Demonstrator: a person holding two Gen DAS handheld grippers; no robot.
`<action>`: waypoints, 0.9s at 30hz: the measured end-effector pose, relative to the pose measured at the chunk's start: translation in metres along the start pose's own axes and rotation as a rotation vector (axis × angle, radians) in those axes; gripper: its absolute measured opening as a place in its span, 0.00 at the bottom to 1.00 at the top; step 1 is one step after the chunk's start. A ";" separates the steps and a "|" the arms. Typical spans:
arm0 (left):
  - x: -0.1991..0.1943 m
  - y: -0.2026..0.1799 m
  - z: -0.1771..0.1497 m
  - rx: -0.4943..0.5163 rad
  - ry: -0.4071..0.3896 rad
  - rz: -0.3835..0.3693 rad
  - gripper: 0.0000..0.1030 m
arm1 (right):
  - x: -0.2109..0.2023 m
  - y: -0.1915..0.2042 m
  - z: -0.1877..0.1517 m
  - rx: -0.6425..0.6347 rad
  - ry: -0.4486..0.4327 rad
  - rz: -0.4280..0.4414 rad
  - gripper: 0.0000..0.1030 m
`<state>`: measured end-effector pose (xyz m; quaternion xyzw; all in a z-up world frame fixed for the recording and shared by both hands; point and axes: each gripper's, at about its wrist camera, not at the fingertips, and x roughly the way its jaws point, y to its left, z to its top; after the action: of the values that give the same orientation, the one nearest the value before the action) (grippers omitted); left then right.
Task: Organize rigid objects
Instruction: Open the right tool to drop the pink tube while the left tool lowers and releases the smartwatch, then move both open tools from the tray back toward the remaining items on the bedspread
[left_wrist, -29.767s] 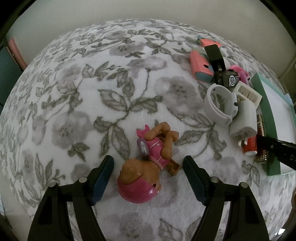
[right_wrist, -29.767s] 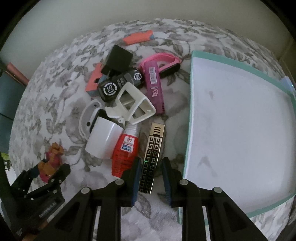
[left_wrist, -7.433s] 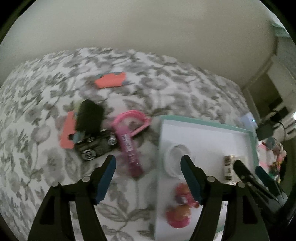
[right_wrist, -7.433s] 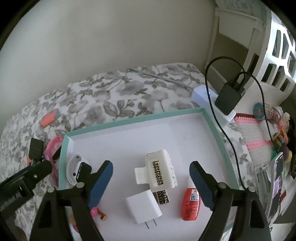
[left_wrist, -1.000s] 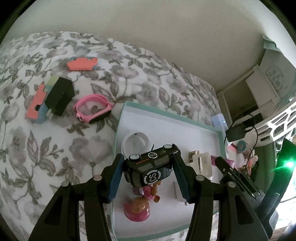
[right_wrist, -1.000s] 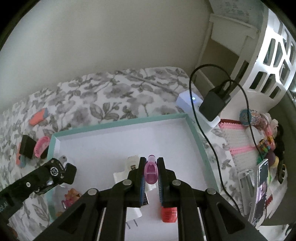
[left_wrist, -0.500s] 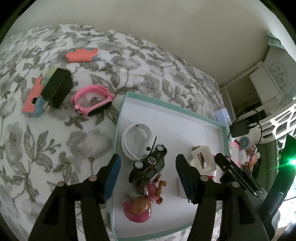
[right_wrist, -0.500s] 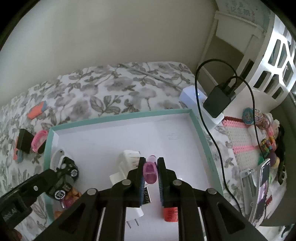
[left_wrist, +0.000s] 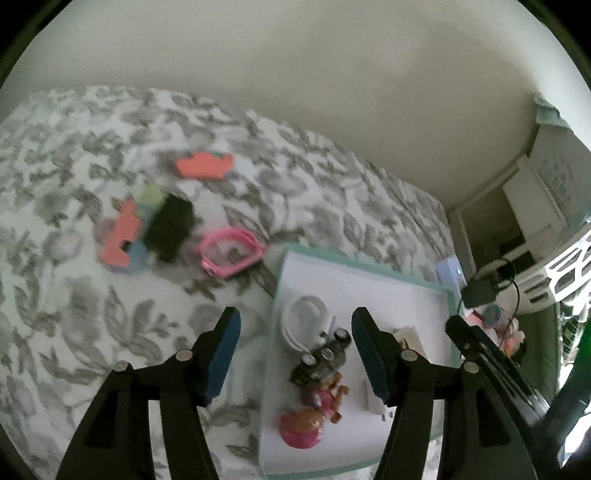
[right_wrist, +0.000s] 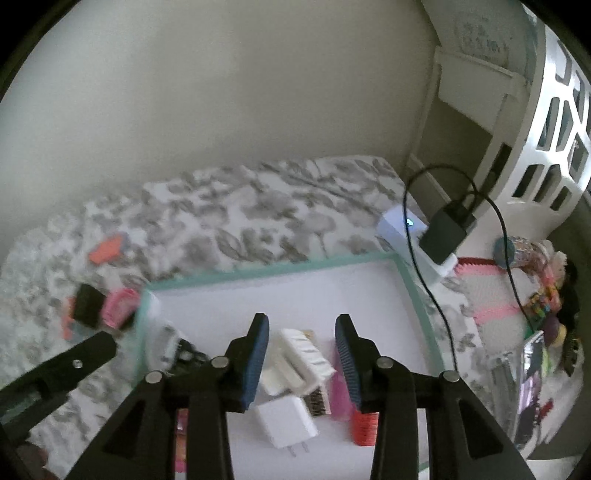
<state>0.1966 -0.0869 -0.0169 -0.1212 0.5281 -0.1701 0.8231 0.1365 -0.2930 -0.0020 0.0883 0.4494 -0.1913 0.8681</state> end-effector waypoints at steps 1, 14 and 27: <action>-0.003 0.002 0.002 -0.002 -0.010 0.010 0.62 | -0.005 0.003 0.002 0.000 -0.012 0.021 0.40; -0.027 0.040 0.013 -0.057 -0.083 0.160 0.67 | -0.016 0.034 0.003 -0.025 -0.024 0.128 0.40; -0.014 0.064 0.009 -0.102 -0.038 0.263 0.71 | -0.003 0.046 -0.006 -0.053 0.022 0.152 0.65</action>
<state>0.2093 -0.0226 -0.0260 -0.0956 0.5315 -0.0313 0.8410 0.1494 -0.2487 -0.0034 0.1012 0.4560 -0.1119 0.8771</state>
